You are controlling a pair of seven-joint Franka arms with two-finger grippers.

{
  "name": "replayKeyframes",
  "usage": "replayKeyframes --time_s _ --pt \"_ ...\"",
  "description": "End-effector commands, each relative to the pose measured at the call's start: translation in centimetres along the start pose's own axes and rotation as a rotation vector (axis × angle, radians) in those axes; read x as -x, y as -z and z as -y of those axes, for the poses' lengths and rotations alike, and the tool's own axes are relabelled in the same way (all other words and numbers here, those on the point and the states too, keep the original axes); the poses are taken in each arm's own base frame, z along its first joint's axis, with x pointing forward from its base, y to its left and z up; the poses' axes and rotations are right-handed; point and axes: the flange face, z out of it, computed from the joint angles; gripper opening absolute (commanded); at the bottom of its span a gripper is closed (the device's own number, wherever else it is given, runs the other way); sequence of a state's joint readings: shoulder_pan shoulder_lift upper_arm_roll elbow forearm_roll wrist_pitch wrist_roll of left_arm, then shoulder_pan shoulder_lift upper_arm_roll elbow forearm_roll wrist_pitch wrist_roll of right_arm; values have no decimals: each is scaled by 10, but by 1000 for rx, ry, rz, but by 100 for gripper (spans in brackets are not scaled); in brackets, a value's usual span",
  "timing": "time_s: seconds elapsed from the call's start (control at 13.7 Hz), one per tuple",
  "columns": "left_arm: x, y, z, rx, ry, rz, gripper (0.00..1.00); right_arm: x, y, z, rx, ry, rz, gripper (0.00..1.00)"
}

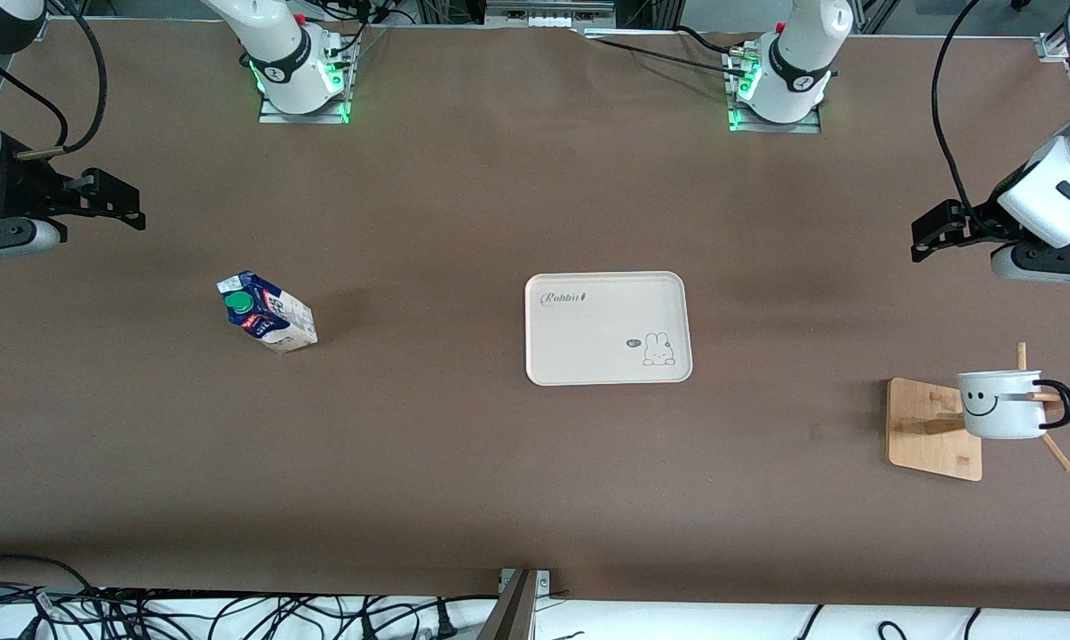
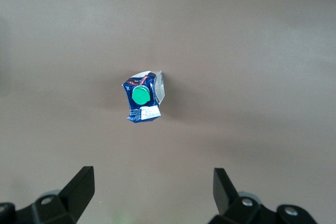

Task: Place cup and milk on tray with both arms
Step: 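Move the left gripper down toward the white mug on the mug tree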

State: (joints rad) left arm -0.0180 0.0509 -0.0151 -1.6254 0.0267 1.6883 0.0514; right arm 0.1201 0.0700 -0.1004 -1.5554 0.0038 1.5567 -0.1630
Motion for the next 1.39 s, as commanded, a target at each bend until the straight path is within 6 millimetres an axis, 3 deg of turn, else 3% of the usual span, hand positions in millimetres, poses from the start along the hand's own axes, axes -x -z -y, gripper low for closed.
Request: replayKeyframes --time_s 0.0,0.58,0.66,0.95,1.31 --pt "-4 5 0 19 4 3 100 2 4 0 17 1 -3 100" --pt "-7 4 1 33 11 3 100 2 4 1 17 3 -3 100" --pt "-13 -4 0 41 11 10 100 2 4 1 17 4 -3 100" --pt "-34 6 -6 97 16 -22 100 2 4 2 15 4 -2 100" --pt "-43 -17 5 24 -10 29 100 2 4 1 15 3 -2 100"
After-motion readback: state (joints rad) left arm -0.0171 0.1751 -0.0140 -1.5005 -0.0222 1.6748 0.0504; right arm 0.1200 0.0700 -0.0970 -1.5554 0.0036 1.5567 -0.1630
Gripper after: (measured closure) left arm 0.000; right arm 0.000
